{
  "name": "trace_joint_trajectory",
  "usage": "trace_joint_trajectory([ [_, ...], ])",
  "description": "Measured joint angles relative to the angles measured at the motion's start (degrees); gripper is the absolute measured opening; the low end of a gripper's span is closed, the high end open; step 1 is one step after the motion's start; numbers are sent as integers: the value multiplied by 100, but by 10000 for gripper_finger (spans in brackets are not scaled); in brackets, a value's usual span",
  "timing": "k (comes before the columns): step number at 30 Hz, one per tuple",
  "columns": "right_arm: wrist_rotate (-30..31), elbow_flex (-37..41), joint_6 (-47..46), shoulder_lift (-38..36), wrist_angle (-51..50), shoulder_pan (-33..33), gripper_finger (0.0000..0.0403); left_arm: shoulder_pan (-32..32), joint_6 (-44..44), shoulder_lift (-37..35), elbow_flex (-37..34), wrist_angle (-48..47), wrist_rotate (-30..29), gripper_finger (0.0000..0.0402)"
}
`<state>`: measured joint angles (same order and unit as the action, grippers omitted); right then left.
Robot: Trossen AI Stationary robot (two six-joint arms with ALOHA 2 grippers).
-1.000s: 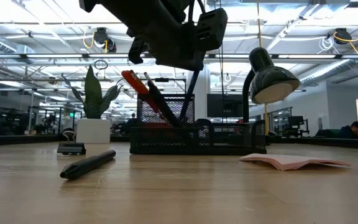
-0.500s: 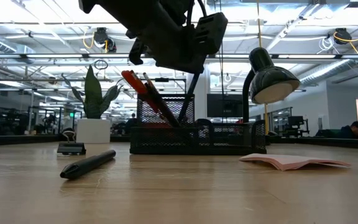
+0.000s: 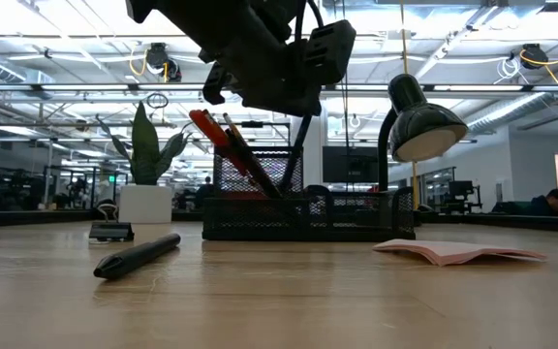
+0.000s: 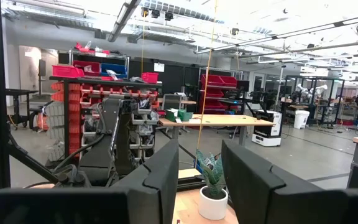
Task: Pick and place office supplies into organizer
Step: Put the left black pen into the desk organizer, then put the black pen into the desk organizer
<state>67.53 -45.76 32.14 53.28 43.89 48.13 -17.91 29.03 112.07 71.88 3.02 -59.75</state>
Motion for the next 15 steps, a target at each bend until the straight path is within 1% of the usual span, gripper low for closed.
trace_joint_trajectory([
  [8,-1,0,0,-1,-1,0,116,0,-1,0,0,-1,-2,123],
  [15,-2,0,0,-2,0,0,116,0,-1,0,0,-4,-2,125],
])
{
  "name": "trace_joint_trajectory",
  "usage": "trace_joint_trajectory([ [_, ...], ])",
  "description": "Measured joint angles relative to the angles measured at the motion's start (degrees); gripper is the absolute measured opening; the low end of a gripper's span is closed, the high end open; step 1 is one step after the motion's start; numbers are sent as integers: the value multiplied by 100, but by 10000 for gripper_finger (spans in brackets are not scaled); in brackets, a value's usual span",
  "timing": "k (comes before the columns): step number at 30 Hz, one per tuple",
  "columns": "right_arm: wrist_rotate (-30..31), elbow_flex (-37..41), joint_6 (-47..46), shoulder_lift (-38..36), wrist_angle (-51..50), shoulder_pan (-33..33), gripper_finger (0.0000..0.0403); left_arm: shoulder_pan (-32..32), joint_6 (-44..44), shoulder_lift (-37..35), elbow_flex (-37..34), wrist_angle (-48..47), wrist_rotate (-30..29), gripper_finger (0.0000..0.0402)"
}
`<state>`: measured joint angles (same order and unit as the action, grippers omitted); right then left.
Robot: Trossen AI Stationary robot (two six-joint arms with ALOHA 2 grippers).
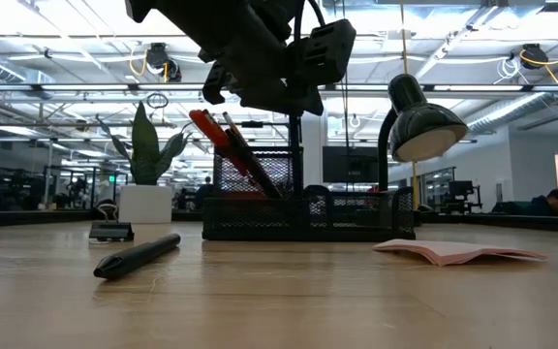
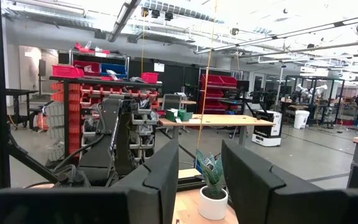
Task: Pick and place office supplies into organizer
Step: Put the black pen into the desk organizer
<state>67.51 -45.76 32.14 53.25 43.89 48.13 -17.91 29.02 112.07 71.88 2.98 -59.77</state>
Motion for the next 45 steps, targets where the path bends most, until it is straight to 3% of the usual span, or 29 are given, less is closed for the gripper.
trace_joint_trajectory([
  [23,-2,2,0,0,2,0,116,-22,-970,-653,85,42,-221,125],
  [30,-2,1,4,0,1,1,116,-53,-1762,-1172,291,49,-330,124],
  [37,-4,2,23,0,2,0,116,-230,-1982,-1712,291,62,-326,124],
  [45,-7,2,52,0,3,-1,116,-883,-1947,-2280,291,70,251,124],
])
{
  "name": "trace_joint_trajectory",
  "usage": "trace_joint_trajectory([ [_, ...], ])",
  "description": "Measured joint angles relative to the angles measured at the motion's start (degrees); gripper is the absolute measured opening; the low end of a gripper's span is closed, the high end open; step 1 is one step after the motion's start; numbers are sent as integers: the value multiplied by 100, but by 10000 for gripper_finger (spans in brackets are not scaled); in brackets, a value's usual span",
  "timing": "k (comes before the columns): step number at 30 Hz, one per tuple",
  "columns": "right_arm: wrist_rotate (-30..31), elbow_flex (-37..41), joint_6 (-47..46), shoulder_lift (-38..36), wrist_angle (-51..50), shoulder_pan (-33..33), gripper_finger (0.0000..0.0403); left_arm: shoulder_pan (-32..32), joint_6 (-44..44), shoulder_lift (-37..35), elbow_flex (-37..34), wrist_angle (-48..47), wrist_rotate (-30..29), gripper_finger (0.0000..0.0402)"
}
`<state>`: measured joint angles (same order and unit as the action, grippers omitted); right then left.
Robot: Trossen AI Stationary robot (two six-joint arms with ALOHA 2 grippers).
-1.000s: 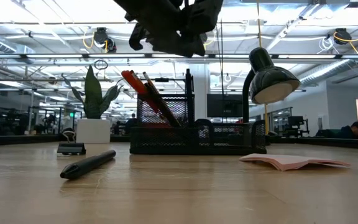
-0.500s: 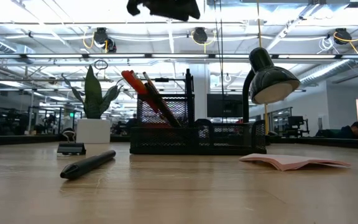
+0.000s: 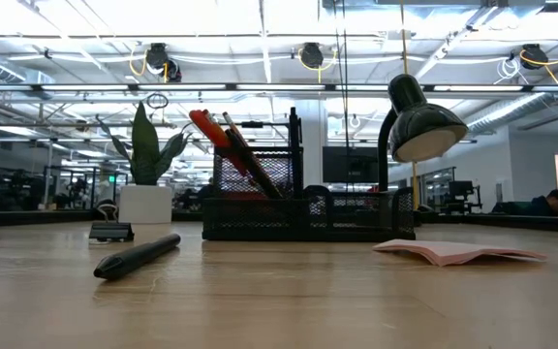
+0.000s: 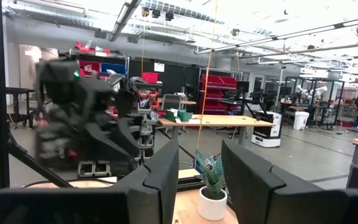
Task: Pick and place office supplies into organizer
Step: Put the black pen into the desk organizer
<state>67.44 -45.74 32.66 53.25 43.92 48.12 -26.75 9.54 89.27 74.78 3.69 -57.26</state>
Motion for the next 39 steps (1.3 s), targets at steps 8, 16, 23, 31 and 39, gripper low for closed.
trace_joint_trajectory([
  [8,-15,0,-34,0,2,0,116,-876,538,-166,0,-21,197,124],
  [16,-17,0,-50,0,22,0,116,-1603,1890,-163,0,-173,195,124],
  [23,-17,0,-55,0,23,0,116,-2016,2412,-159,0,-310,195,124],
  [31,-13,-1,-200,0,42,0,116,-2177,3127,-157,0,-695,349,124],
  [39,16,0,-200,0,39,0,116,-2172,3268,-157,-1,-843,1021,124],
])
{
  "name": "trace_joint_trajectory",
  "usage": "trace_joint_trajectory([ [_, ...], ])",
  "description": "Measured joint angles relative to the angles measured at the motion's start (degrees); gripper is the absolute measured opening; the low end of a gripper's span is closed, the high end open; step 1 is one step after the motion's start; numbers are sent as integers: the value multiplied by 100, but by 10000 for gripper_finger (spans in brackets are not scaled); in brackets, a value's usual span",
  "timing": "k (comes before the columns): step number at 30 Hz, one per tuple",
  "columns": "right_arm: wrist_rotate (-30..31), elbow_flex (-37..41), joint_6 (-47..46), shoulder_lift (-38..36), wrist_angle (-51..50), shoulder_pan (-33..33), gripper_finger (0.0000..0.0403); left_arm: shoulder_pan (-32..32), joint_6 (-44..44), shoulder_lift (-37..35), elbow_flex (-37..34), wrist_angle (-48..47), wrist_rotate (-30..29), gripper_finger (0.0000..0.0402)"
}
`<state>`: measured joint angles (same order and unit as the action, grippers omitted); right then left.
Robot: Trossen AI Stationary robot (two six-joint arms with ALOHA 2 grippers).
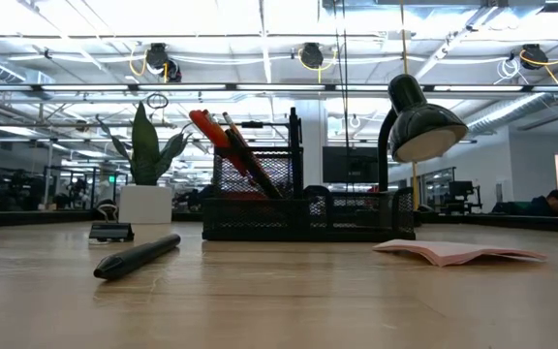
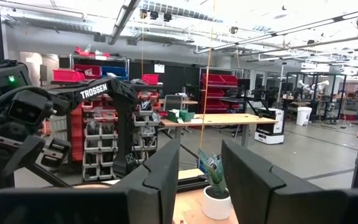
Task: Pick and place office supplies into organizer
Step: Put the black pen into the desk organizer
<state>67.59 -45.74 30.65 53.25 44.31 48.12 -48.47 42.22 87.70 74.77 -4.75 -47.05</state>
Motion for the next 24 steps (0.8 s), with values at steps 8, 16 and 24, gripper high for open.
trace_joint_trajectory([
  [8,165,0,44,0,-3,0,116,-15,17,0,-1,21,206,124],
  [16,455,0,103,0,0,-2,116,-9,662,4,-3,58,215,124],
  [24,450,0,347,0,6,0,116,15,1738,48,-3,56,18,124],
])
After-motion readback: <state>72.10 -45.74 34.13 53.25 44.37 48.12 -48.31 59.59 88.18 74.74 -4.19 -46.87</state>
